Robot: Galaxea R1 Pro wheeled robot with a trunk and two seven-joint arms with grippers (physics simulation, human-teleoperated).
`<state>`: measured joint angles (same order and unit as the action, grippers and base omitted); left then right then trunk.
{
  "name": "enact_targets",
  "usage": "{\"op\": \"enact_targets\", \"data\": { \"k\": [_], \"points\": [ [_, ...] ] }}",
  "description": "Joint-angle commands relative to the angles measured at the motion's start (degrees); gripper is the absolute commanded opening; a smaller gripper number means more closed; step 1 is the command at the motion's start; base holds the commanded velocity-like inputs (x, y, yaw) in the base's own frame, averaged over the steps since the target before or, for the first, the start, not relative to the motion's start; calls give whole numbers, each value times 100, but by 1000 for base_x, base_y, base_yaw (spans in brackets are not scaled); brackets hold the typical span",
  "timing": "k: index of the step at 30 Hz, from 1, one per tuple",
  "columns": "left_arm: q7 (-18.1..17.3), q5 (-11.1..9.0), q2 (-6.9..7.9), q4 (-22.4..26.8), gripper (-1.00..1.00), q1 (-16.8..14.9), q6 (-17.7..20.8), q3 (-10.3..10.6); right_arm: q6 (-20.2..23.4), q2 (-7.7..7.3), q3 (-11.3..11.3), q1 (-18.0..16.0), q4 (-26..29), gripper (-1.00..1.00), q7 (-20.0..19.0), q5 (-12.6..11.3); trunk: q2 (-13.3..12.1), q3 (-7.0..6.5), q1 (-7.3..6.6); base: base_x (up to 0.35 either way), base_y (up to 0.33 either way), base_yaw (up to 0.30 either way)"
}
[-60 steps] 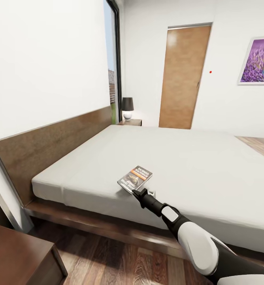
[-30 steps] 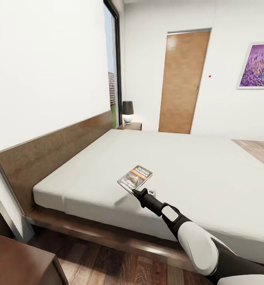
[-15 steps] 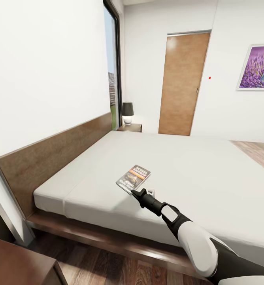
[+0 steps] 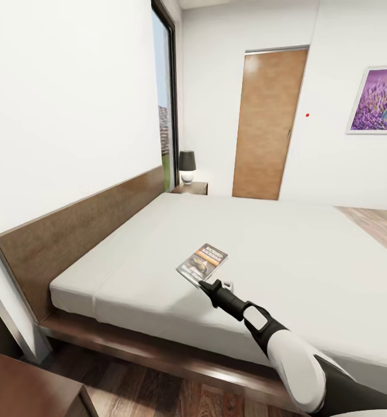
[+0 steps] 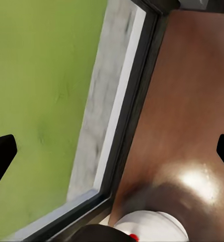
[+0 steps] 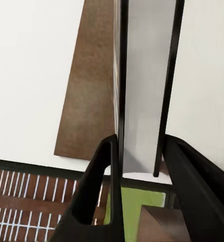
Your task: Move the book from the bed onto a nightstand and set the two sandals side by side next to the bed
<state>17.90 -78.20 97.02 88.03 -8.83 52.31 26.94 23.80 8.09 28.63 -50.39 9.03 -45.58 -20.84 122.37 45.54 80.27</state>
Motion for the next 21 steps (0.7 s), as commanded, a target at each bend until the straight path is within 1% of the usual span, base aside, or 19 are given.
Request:
{"op": "enact_targets", "data": {
  "k": [1, 3, 6, 21],
  "points": [
    [87, -27, -31, 7, 100, -47, 38, 34, 57, 2, 1, 31, 5, -100, 1, -58, 3, 5, -1, 0, 0, 0],
    [151, 29, -95, 7, 100, -47, 102, 34, 57, 2, 1, 97, 5, -100, 1, -58, 3, 5, -1, 0, 0, 0],
    [179, 29, -179, 7, 100, -47, 137, 34, 57, 2, 1, 196, 5, -100, 1, -58, 3, 5, -1, 0, 0, 0],
    [179, 29, -179, 7, 100, -47, 137, 34, 57, 2, 1, 203, 5, -100, 1, -58, 3, 5, -1, 0, 0, 0]
  ]
}}
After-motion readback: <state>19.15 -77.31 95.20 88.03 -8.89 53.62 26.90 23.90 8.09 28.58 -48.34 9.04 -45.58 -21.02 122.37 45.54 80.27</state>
